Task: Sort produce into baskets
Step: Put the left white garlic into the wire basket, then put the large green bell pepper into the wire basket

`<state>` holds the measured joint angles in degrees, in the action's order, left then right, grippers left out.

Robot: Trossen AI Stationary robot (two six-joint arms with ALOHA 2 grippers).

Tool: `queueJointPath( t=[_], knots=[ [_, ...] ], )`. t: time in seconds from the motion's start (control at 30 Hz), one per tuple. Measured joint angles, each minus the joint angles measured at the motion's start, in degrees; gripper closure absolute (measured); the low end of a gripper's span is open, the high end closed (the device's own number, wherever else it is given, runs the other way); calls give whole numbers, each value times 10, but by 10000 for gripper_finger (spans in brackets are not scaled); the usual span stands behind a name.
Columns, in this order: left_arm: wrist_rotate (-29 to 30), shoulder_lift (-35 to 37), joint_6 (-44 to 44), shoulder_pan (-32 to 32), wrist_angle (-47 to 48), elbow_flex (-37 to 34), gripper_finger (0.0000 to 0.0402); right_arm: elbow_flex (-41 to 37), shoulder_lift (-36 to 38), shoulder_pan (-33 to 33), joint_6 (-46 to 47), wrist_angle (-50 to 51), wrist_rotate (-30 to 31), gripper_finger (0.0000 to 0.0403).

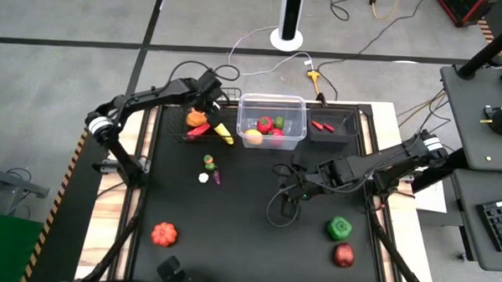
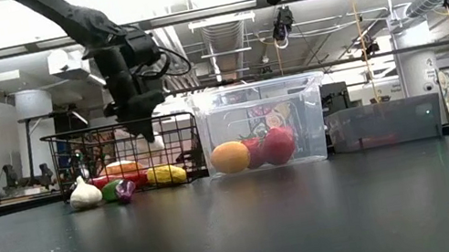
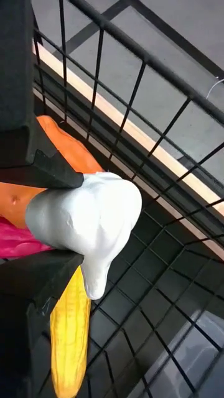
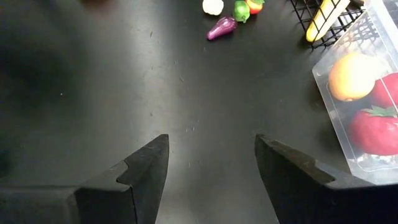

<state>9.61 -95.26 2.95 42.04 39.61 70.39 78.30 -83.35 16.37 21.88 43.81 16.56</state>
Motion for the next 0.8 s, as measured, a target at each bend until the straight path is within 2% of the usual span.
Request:
queueJointPath(
  t=[0.33,0.8],
  knots=[
    [7,-4,5,8,-1,0,265,0,0,0,1,0,0,174],
    [18,-4,-5,8,12,-4,184,0,0,0,7,0,0,174]
  ],
)
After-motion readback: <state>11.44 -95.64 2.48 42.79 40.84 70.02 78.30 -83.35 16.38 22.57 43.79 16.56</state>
